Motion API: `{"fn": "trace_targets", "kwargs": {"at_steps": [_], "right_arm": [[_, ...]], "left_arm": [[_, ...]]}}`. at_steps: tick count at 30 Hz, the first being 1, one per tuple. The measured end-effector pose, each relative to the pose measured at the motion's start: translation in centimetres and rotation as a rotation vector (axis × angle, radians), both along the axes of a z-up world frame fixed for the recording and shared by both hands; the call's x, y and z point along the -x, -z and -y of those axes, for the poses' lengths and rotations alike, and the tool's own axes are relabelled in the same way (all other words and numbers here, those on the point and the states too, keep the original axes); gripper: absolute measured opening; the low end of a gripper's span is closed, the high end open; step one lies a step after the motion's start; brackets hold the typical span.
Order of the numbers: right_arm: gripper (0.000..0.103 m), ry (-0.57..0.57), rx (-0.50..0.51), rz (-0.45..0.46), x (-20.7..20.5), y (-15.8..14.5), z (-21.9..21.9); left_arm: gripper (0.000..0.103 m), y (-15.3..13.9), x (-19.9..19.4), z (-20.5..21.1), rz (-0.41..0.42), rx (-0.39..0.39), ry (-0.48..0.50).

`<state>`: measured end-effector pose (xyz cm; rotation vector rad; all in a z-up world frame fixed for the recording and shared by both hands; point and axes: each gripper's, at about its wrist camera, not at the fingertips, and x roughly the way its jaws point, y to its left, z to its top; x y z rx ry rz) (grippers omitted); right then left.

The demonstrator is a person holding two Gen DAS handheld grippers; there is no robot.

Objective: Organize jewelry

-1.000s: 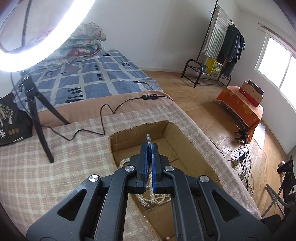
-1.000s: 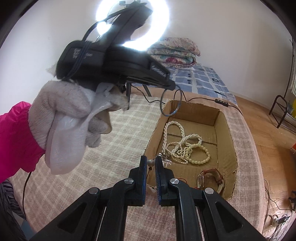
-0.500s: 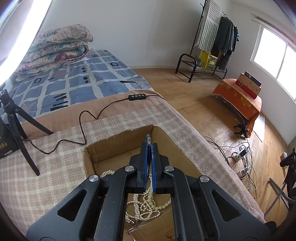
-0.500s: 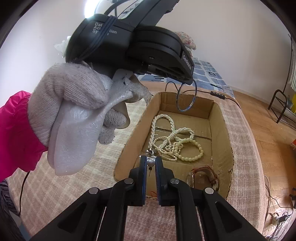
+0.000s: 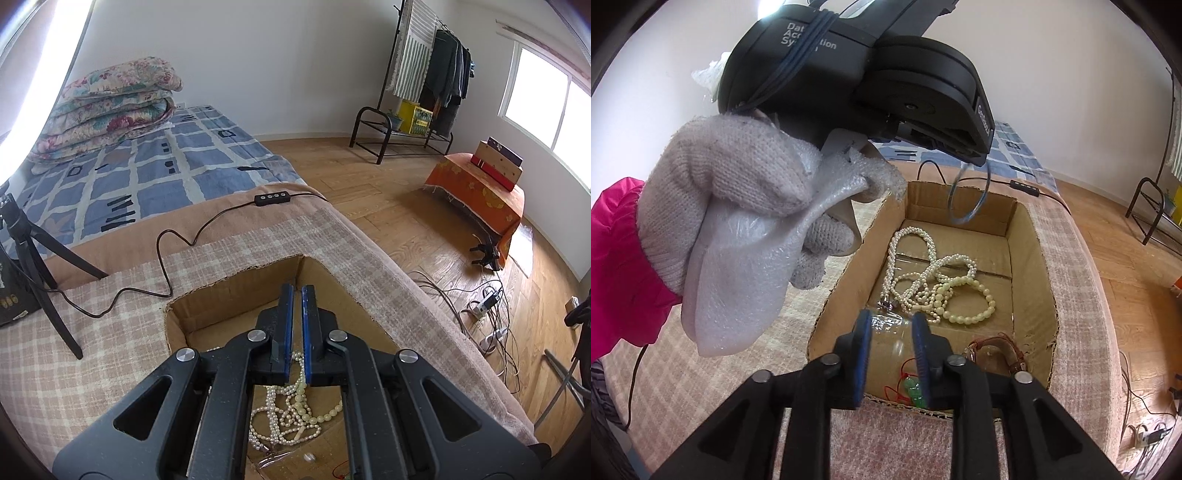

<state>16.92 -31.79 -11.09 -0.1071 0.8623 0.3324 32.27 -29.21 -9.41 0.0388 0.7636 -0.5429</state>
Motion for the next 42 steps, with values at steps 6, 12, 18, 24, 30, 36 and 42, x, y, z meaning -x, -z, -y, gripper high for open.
{"fn": "trace_targets", "kwargs": {"at_steps": [6, 12, 18, 24, 30, 36, 42], "right_arm": [[0.077, 0.04, 0.003, 0.038, 0.2, -0.4, 0.1], [0.093, 0.071, 0.015, 0.057, 0.2, -0.8, 0.2], [0.101, 0.094, 0.035, 0.072, 0.5, -1.2, 0.0], [0.101, 0.106, 0.037, 0.085, 1.0, -2.2, -0.1], [0.101, 0.117, 0.037, 0.106, 2.1, -3.6, -0.5], [0.102, 0.139, 0.03, 0.134, 3.4, -5.5, -0.9], [0.103, 0.176, 0.026, 0.159, 4.7, -7.4, -1.3]], "left_arm": [[0.073, -0.9, 0.8, -0.8, 0.061, 0.011, -0.024], [0.078, -1.7, 1.2, -1.2, 0.083, -0.001, -0.017], [0.079, -2.3, 2.1, -1.6, 0.095, -0.008, -0.021], [0.079, -3.5, 3.0, -2.4, 0.109, -0.008, -0.024], [0.079, -5.4, 4.3, -3.6, 0.134, -0.005, -0.035], [0.079, -7.3, 6.0, -5.6, 0.158, -0.003, -0.053], [0.079, -9.4, 8.3, -8.2, 0.187, 0.004, -0.074]]}}
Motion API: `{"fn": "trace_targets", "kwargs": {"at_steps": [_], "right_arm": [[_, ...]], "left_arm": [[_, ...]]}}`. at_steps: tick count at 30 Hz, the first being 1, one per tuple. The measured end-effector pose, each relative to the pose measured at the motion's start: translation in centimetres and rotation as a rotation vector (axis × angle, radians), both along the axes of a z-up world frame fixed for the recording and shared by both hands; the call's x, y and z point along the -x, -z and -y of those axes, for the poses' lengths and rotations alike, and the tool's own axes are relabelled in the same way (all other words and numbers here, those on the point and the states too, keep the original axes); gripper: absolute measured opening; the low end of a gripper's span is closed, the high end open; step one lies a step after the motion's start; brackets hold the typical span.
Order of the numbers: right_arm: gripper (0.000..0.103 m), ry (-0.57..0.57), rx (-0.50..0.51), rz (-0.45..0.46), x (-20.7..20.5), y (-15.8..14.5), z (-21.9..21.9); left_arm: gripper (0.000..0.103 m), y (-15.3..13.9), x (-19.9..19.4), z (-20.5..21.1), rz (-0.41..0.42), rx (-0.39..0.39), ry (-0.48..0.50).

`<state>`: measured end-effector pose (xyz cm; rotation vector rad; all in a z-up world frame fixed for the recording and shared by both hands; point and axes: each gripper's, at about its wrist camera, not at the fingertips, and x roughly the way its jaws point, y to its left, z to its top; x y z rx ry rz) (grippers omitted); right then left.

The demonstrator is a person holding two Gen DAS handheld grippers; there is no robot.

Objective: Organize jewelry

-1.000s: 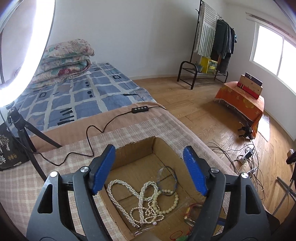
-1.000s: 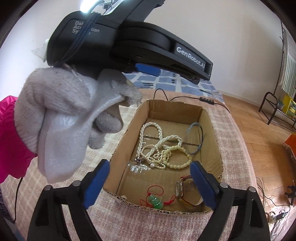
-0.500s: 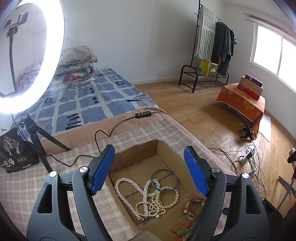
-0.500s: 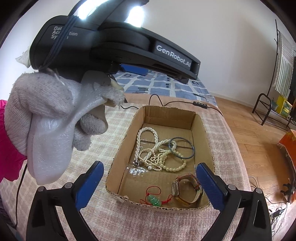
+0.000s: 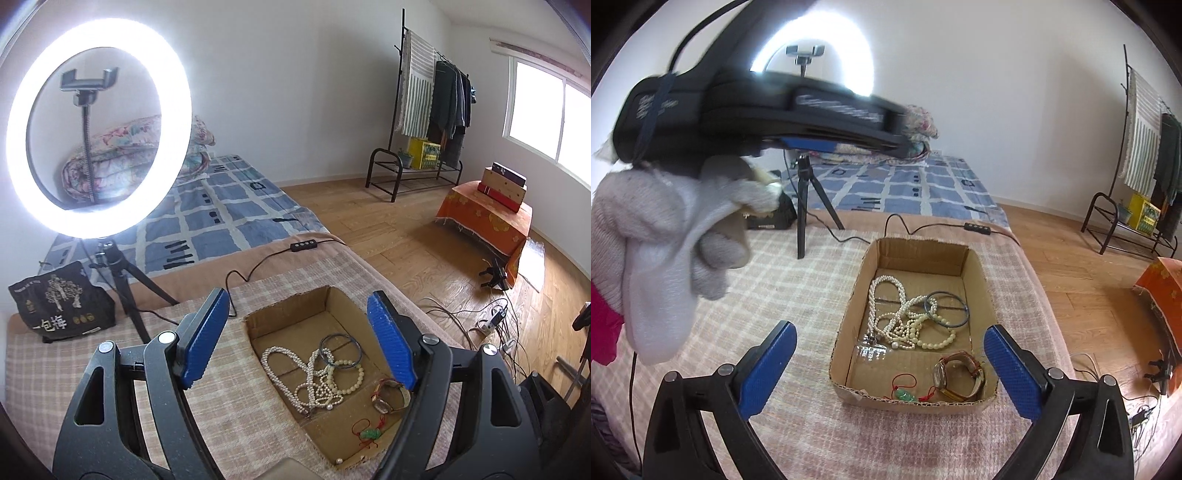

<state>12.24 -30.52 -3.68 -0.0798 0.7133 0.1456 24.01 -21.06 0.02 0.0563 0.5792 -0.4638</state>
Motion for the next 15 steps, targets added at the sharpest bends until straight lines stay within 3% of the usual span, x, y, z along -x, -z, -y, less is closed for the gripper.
{"fn": "trace_targets", "kwargs": {"at_steps": [15], "right_arm": [[0.103, 0.094, 0.019, 0.029, 3.5, -3.4, -1.2]], "left_arm": [[0.095, -3.2, 7.9, -7.8, 0.052, 0.022, -0.057]]}}
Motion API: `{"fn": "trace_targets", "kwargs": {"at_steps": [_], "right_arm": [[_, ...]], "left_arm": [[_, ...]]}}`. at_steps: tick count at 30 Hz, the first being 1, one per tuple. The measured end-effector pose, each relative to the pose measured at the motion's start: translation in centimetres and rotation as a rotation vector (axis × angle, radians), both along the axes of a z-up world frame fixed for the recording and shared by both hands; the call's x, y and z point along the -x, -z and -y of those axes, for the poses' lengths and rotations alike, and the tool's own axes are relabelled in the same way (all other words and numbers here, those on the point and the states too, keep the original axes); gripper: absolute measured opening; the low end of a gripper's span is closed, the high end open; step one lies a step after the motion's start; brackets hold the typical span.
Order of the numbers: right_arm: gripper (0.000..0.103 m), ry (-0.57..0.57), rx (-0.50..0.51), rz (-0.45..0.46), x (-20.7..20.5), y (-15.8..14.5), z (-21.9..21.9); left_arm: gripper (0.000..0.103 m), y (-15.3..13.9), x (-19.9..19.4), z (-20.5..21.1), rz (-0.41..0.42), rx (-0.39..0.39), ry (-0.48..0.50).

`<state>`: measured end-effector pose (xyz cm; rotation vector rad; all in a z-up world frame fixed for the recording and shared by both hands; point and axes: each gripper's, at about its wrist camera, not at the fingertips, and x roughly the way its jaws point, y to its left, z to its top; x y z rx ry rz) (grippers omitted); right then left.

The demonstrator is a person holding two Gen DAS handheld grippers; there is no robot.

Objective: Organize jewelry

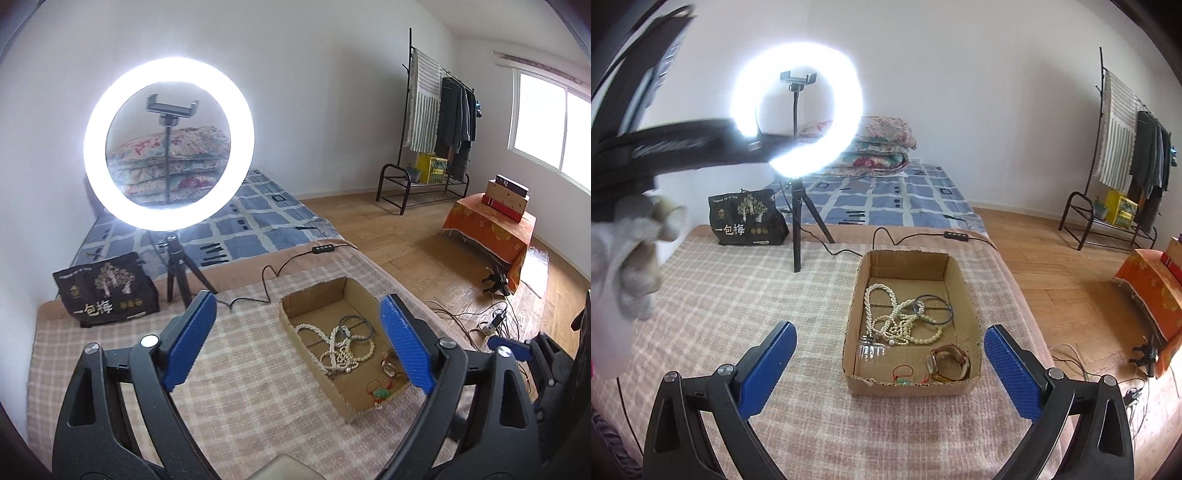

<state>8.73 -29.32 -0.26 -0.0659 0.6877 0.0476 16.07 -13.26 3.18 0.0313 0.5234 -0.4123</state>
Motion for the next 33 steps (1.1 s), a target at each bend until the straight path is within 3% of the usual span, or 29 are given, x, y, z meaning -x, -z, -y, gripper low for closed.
{"fn": "trace_targets", "kwargs": {"at_steps": [7, 12, 23, 28, 33], "right_arm": [[0.103, 0.043, 0.005, 0.032, 1.7, -1.5, -0.2], [0.103, 0.059, 0.008, 0.066, 2.8, -2.7, -0.4], [0.103, 0.071, 0.026, 0.145, 5.0, -4.5, -1.6], [0.103, 0.081, 0.021, 0.156, 5.4, -4.3, -1.5], [0.103, 0.092, 0.018, 0.152, 5.2, -3.7, -1.2]], "left_arm": [[0.098, -0.5, 4.2, -3.2, 0.043, -0.032, -0.053], [0.1, -0.6, 6.7, -4.3, 0.024, -0.062, -0.057], [0.103, -0.9, 12.6, -5.2, 0.059, -0.048, -0.055], [0.103, -0.3, 13.8, -5.5, 0.084, -0.039, -0.073], [0.103, 0.6, 13.3, -5.6, 0.059, -0.039, -0.072]]}}
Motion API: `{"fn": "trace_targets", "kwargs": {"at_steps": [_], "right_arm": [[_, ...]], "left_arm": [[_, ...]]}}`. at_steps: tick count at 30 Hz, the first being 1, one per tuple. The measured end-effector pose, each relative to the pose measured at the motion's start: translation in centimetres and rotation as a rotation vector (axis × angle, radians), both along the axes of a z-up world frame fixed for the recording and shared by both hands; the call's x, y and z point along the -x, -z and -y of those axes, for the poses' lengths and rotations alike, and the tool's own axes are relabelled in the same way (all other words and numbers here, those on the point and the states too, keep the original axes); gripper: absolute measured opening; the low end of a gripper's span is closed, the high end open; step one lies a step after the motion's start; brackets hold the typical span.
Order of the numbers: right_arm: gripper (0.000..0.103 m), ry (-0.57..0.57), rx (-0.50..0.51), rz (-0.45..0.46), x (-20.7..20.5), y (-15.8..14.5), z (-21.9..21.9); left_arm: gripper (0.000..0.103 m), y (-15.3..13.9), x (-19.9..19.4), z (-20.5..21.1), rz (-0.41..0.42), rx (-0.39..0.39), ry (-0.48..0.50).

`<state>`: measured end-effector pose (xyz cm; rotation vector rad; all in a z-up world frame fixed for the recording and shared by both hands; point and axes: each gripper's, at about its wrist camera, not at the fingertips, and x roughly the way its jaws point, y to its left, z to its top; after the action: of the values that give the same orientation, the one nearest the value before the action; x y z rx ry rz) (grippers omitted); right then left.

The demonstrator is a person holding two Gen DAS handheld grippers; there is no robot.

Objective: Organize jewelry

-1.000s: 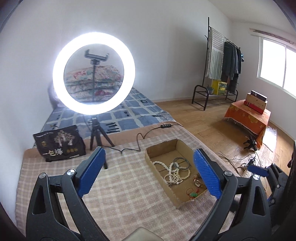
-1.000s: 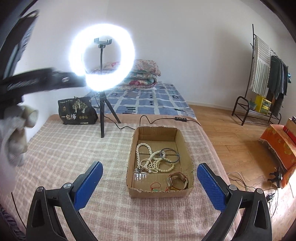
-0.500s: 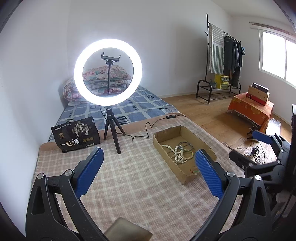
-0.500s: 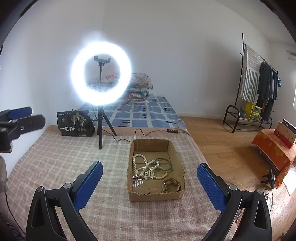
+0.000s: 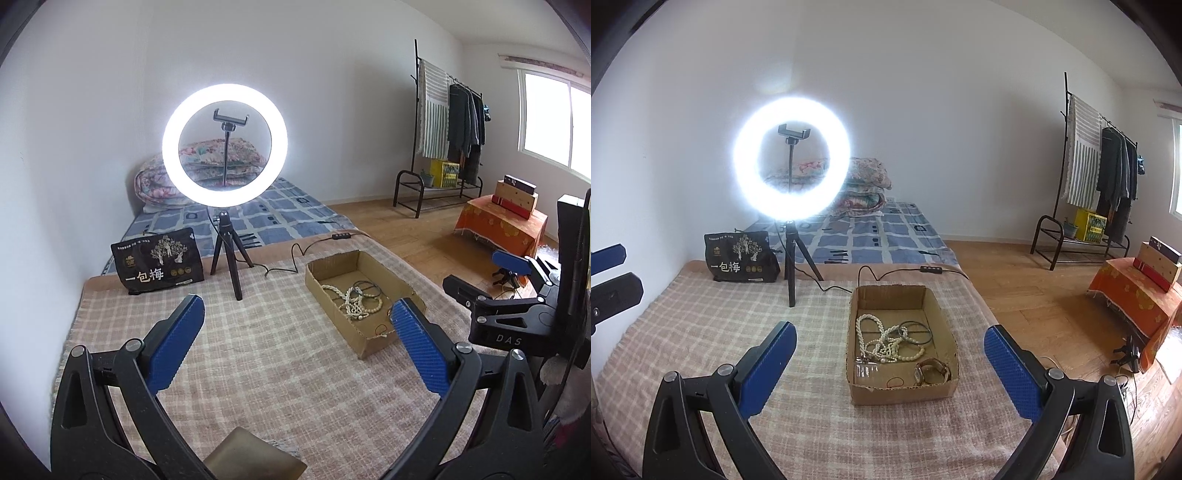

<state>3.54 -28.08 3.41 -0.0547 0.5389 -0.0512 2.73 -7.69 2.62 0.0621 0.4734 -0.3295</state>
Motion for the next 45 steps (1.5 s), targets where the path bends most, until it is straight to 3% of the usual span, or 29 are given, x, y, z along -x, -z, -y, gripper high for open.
{"fn": "trace_targets", "kwargs": {"at_steps": [45], "right_arm": [[0.103, 0.0, -0.018, -0.035, -2.0, 1.9, 0.7]], "left_arm": [[0.103, 1.7, -1.7, 1.7, -0.013, -0.017, -0.004]]}}
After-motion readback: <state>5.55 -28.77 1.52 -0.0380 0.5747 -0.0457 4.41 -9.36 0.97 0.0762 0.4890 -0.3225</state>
